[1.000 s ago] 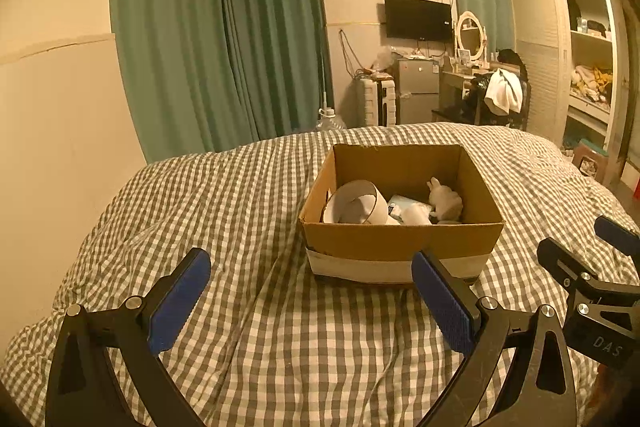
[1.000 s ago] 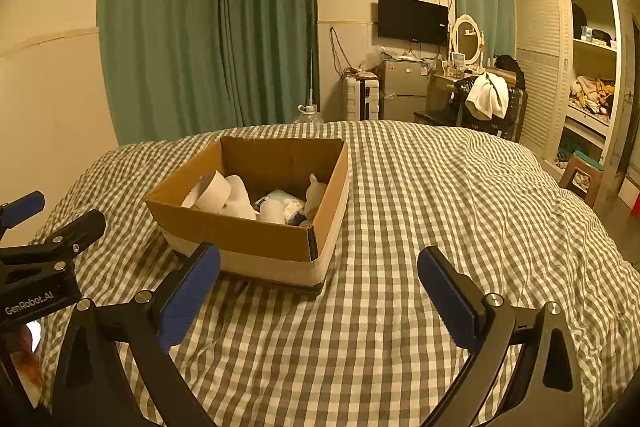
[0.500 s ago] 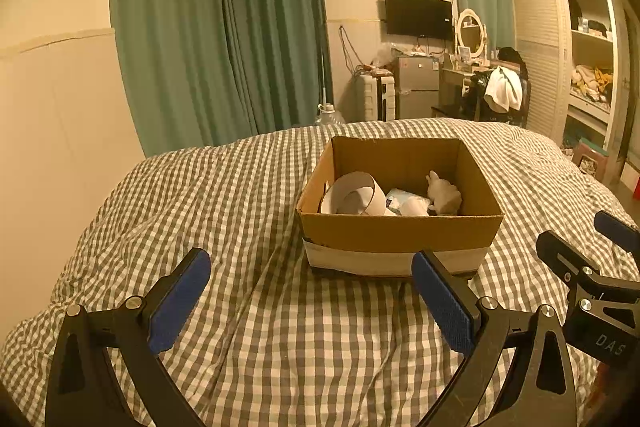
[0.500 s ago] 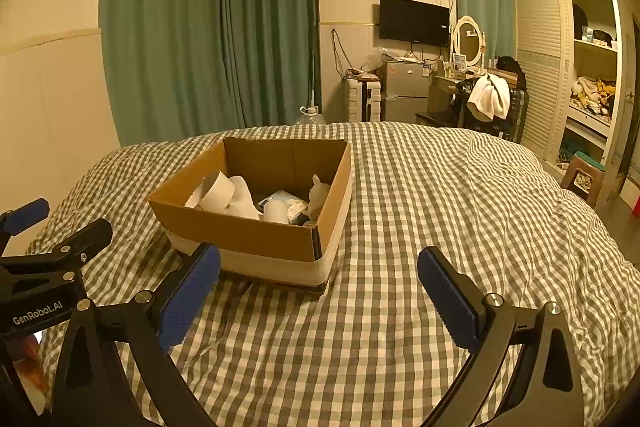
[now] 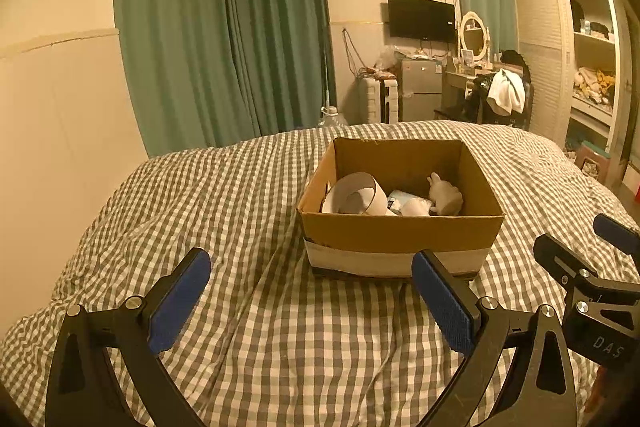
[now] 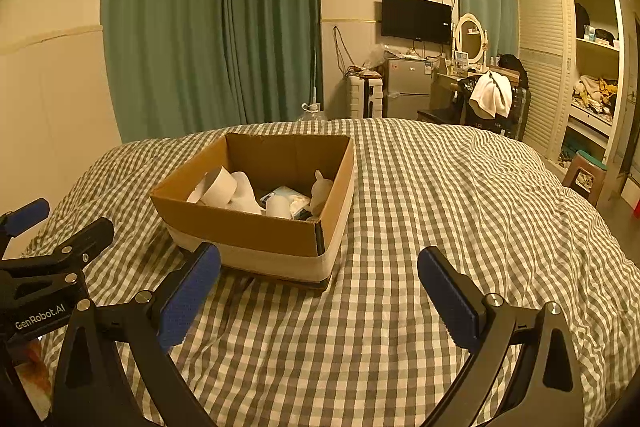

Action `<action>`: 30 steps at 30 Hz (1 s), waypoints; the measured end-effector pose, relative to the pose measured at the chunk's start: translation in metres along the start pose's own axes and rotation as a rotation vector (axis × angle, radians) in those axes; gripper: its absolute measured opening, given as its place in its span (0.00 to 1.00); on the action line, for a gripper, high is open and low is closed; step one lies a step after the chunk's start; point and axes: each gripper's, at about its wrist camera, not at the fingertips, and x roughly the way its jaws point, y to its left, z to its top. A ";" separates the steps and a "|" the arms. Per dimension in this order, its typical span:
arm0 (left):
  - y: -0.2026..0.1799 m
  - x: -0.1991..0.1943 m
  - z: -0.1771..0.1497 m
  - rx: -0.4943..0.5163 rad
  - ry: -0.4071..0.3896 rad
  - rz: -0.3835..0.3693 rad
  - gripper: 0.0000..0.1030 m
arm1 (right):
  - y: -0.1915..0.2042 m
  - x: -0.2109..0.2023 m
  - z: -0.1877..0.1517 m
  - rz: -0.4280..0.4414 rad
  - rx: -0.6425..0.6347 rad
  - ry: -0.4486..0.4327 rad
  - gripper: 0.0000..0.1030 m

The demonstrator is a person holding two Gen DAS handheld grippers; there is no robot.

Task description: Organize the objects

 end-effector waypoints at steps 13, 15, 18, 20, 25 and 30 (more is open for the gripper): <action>0.004 -0.001 0.001 -0.035 0.012 0.011 1.00 | 0.000 0.002 -0.002 -0.009 0.010 0.012 0.97; 0.004 -0.003 0.001 -0.024 -0.002 0.001 1.00 | -0.001 0.002 -0.002 -0.012 0.010 0.012 0.97; 0.003 -0.006 0.003 -0.007 -0.017 0.003 1.00 | 0.000 0.002 -0.002 -0.013 0.011 0.015 0.97; 0.003 -0.005 0.004 -0.007 -0.012 0.000 1.00 | 0.000 0.001 -0.003 -0.014 0.012 0.010 0.97; 0.006 -0.004 0.005 -0.022 -0.004 -0.006 1.00 | 0.001 0.000 -0.002 -0.015 0.003 0.004 0.97; 0.006 -0.002 0.005 -0.013 0.000 0.012 1.00 | 0.001 -0.001 -0.001 -0.018 0.003 0.004 0.97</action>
